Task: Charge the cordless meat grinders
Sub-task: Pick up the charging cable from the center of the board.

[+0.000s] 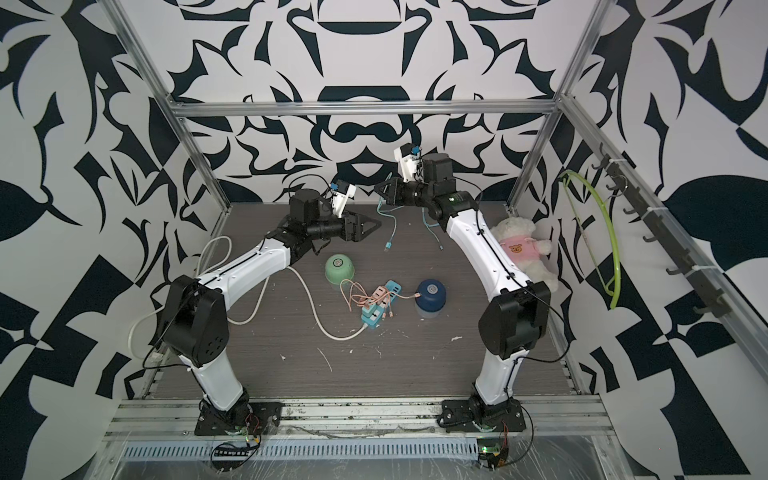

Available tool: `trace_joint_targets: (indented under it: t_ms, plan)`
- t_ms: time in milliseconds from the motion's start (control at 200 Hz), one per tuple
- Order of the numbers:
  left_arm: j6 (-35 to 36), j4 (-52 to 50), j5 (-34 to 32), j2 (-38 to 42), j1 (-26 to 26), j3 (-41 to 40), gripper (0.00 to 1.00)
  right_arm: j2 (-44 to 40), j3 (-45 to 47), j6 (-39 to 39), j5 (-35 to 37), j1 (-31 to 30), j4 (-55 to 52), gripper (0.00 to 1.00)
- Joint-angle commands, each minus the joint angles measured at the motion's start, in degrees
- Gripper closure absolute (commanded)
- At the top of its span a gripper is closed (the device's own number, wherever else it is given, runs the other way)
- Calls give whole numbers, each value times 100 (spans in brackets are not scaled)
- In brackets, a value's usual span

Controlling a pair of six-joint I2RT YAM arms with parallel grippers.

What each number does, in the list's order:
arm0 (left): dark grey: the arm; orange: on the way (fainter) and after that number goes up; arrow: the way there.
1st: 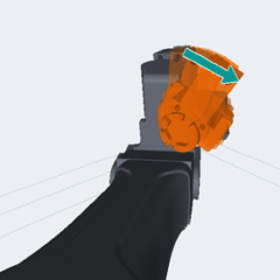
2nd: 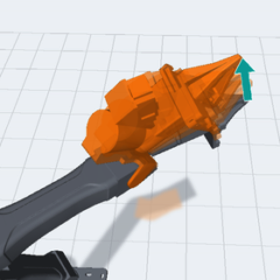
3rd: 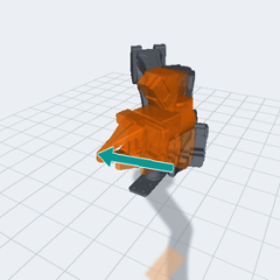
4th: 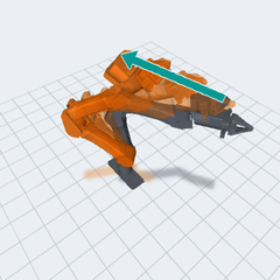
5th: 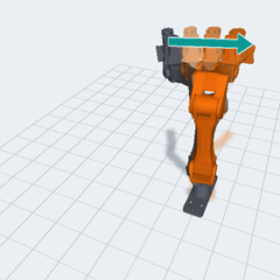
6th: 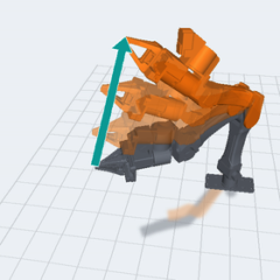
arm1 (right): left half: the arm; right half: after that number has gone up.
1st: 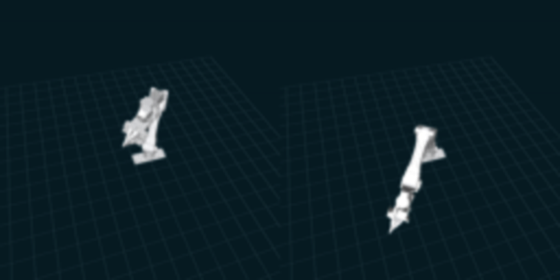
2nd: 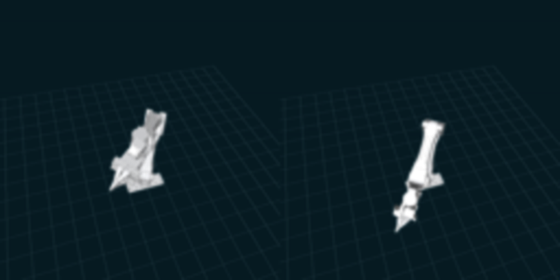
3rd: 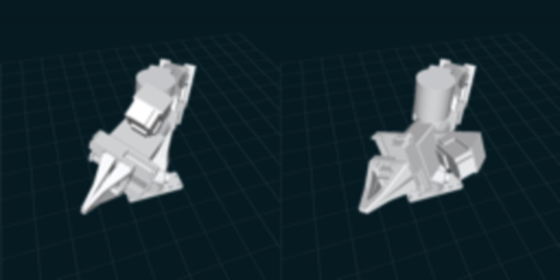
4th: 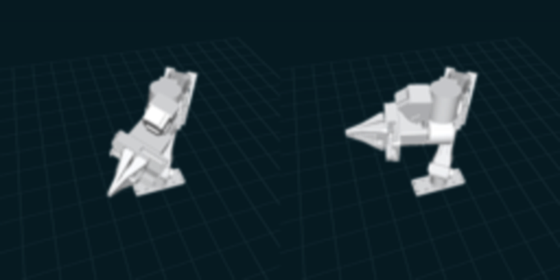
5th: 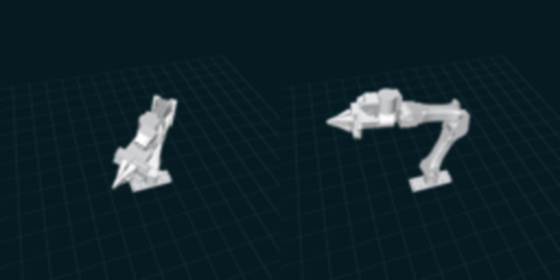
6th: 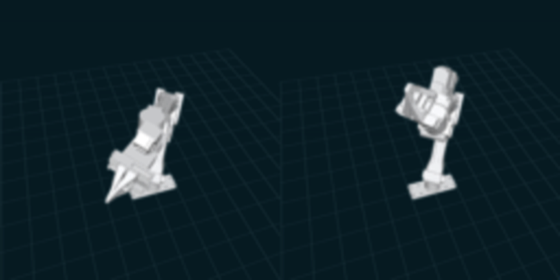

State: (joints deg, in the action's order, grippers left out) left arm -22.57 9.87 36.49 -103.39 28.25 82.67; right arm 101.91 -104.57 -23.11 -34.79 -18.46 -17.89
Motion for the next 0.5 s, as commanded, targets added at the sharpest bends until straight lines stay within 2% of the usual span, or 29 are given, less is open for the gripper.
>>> trace_joint_targets:
  t_ms: [0, 45, 190, 335, 460, 495]
  plan:
    - [-81, 173, 320, -256, -11, 476, 13, -235, -104, -159, -151, -17, 242, 100]
    - [-137, 204, 344, -350, 9, 570, 14, -227, -99, -171, -135, -16, 233, 100]
    - [-116, 183, 511, -620, 66, 853, 36, -138, -132, -225, -175, -17, 234, 100]
    - [-108, 157, 510, -781, 83, 1043, 66, -70, -186, -259, -265, -17, 201, 100]
    - [-61, 64, 433, -823, 86, 1195, 99, -66, -188, -194, -310, -9, 67, 100]
    - [-47, 23, 384, -800, 93, 1201, 100, -73, -188, -147, -301, -9, -10, 100]
